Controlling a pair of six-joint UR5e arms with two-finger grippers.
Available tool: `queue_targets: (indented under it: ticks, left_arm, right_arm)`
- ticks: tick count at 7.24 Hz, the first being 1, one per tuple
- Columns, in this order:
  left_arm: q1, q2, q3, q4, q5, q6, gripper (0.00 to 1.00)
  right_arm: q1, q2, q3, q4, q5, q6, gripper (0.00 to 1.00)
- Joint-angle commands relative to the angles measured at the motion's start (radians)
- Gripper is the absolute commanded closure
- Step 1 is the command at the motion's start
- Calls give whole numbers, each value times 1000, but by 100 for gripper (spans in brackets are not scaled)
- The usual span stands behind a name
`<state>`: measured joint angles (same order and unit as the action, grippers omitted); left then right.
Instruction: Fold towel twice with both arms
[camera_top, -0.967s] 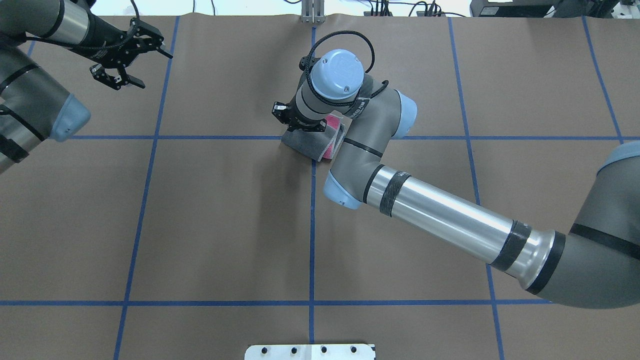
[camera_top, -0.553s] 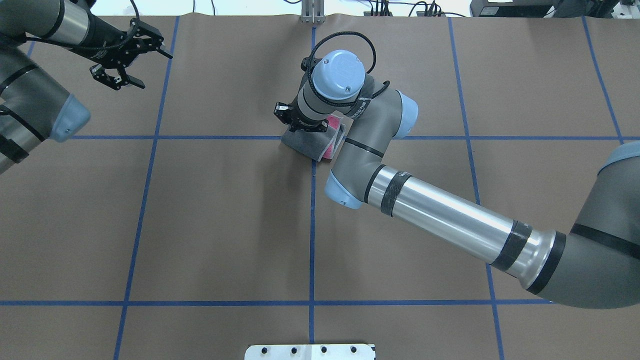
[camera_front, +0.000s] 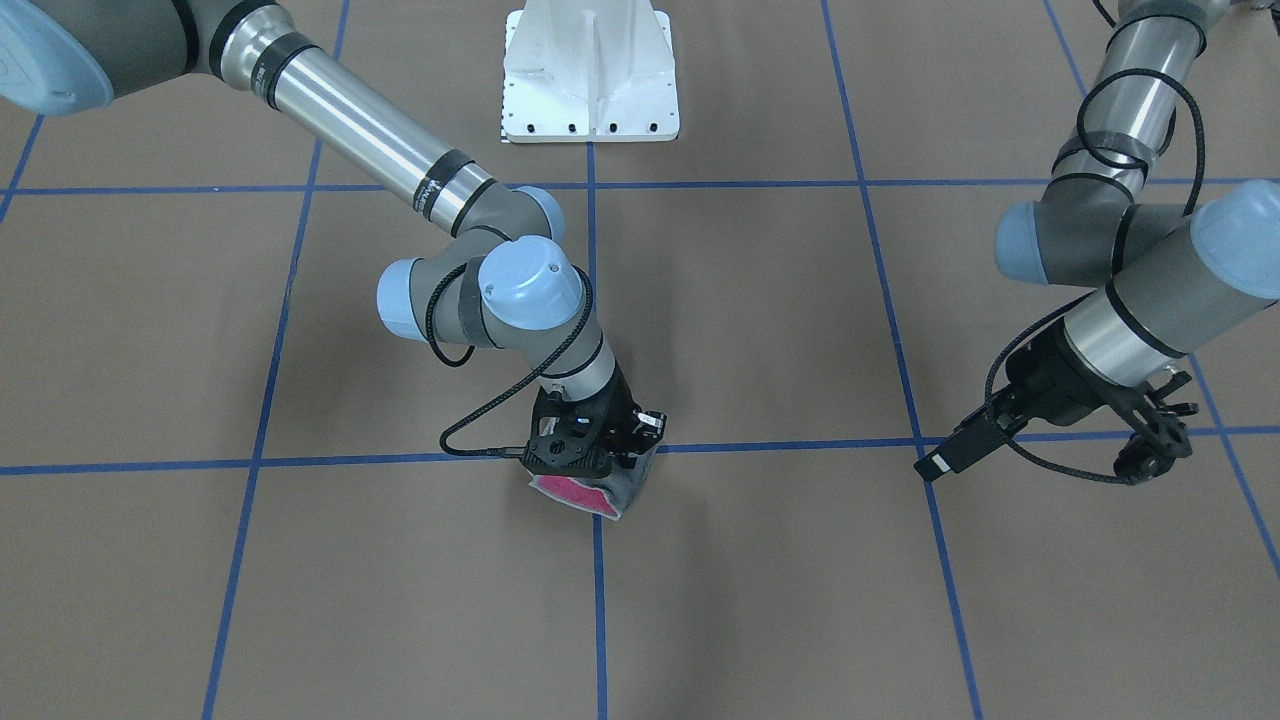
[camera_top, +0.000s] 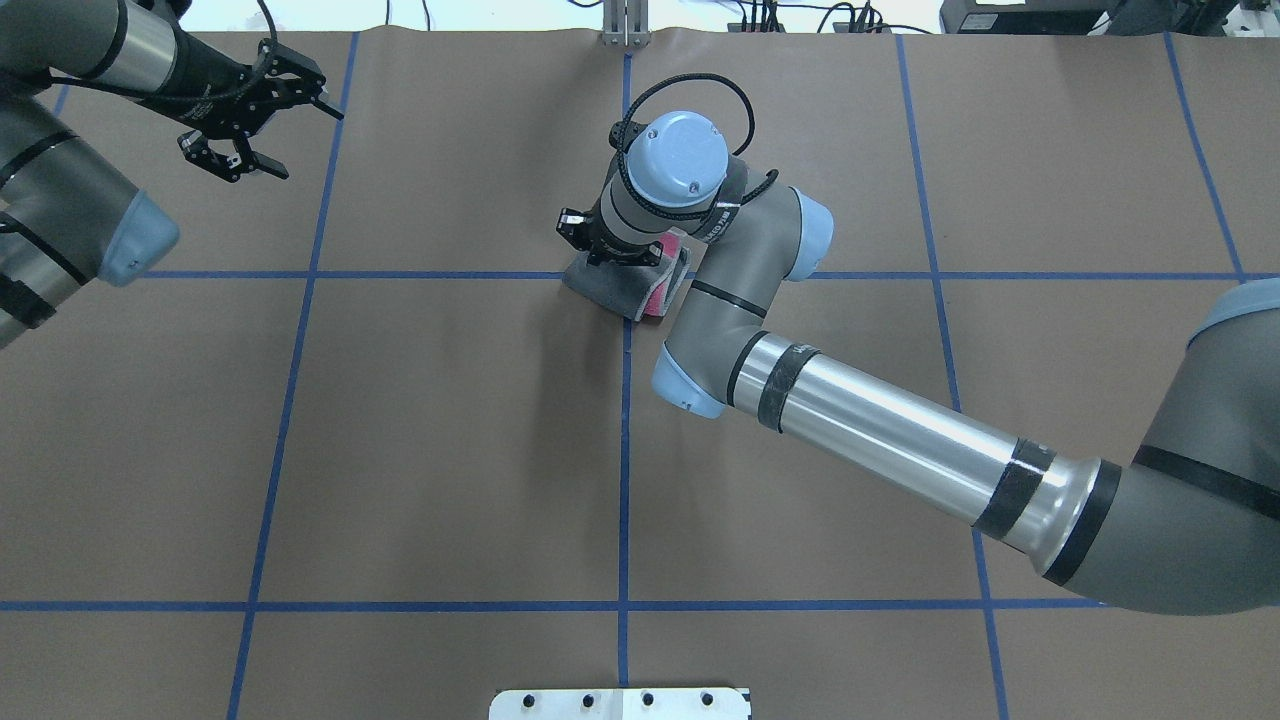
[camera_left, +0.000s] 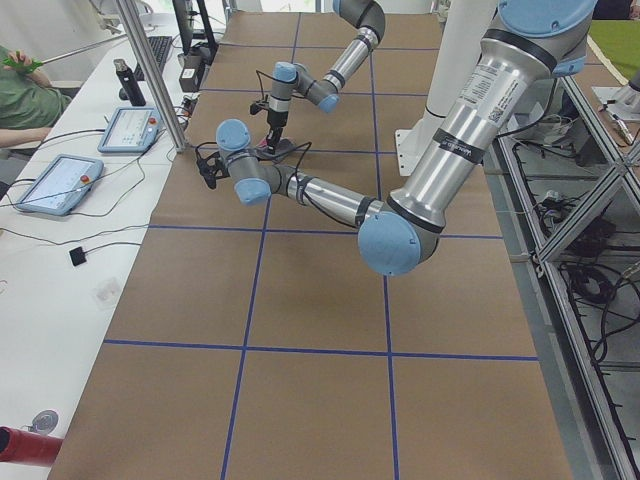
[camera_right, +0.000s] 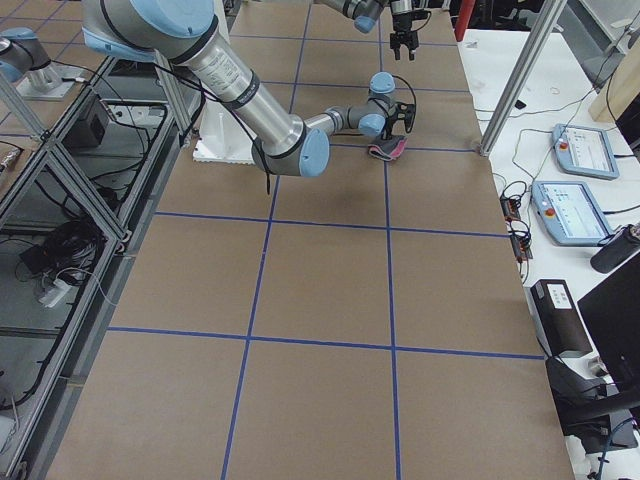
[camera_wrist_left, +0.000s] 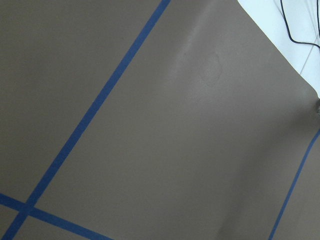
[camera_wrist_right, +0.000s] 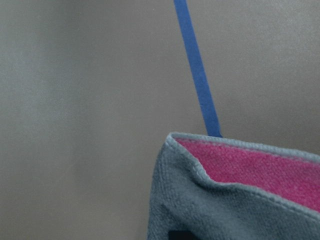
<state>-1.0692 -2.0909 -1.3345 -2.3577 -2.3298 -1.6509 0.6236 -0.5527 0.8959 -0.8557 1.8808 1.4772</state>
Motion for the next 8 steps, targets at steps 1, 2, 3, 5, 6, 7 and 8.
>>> queue_targets:
  ticks: [1,2,3,5,6,7,8]
  left_arm:
    - [0,0,0,0,1,-1,0]
    - [2,0,3,0,1,0,0]
    - [2,0,6,0,1,0,0]
    - [2,0,6,0,1,0,0]
    - [3,0,6,0,1,0,0]
    - [3,0,6,0,1,-1,0]
    - [5,0,6,0,1,-1,0]
  right_arm:
    - [2,19,0,7,0,0,100]
    - [24,19,1,30,1,3,45]
    - [46,19,11,29,9,3,17]
    - [100,-28,70,20,90,-36,9]
    - [100,-103,133,20,95,-95,10]
    - [103,-131,147,20,100,-124,18]
    - [113,-139,147,18,121,-152,23]
